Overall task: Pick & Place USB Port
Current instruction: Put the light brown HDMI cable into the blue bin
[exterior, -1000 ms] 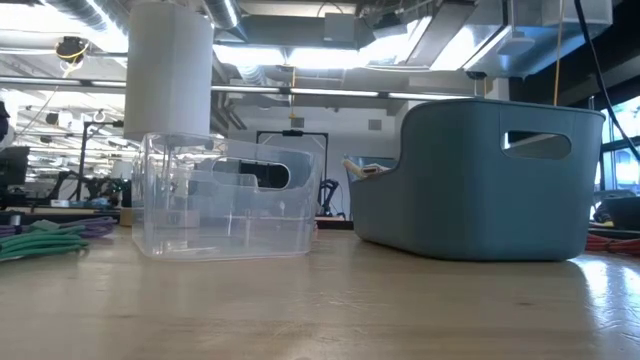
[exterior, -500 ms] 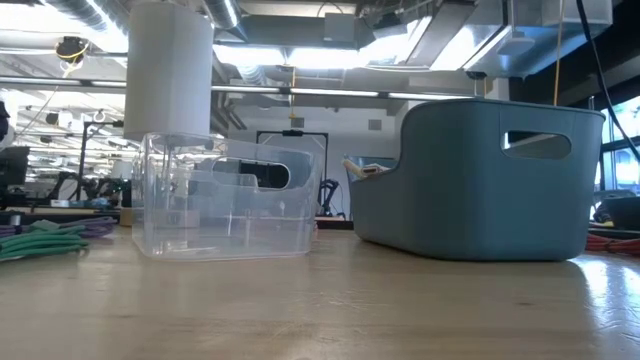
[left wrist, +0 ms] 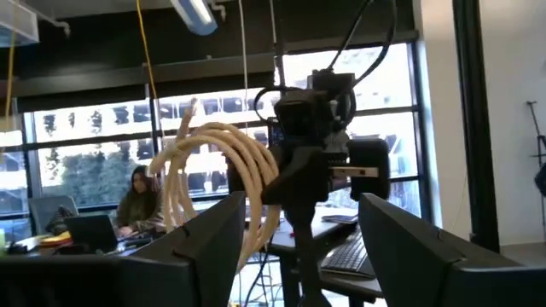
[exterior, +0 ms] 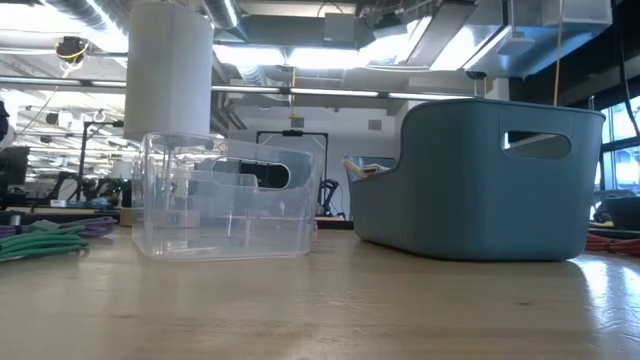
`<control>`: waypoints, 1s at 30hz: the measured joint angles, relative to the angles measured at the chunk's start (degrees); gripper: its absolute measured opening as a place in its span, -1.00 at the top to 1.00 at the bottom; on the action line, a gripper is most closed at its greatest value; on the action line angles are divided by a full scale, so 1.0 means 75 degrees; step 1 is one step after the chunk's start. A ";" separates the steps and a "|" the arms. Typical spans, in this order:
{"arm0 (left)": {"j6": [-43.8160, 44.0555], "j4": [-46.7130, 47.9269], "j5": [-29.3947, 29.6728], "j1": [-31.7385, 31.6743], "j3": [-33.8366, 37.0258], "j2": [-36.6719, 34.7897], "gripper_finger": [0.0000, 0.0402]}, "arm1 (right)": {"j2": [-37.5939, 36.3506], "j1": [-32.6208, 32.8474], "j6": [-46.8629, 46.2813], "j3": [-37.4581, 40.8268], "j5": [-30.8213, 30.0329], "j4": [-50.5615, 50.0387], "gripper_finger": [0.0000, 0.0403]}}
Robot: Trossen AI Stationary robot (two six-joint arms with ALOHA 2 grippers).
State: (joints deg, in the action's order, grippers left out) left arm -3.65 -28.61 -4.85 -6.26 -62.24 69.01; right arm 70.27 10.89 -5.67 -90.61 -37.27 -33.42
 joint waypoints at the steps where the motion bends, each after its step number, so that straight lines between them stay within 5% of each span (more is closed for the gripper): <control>1: -0.0008 0.0006 0.0010 0.0001 0.0000 -0.0018 -0.10 | -0.0110 0.0090 -0.0202 -0.0005 -0.0128 -0.0230 0.93; 15: -0.0421 0.0077 0.0132 0.0000 0.0000 -0.0032 -0.03 | 0.0030 0.1054 -0.3472 -0.0006 0.0263 -0.2915 0.93; 30: -0.0412 0.0325 0.0331 0.0000 0.0003 -0.0029 -0.03 | 0.1723 0.0687 -0.5224 -0.0006 0.3269 -0.4608 0.93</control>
State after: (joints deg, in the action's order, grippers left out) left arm -6.74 -26.17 -2.37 -6.26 -62.22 68.79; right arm 83.19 16.04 -44.85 -90.65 -12.76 -67.98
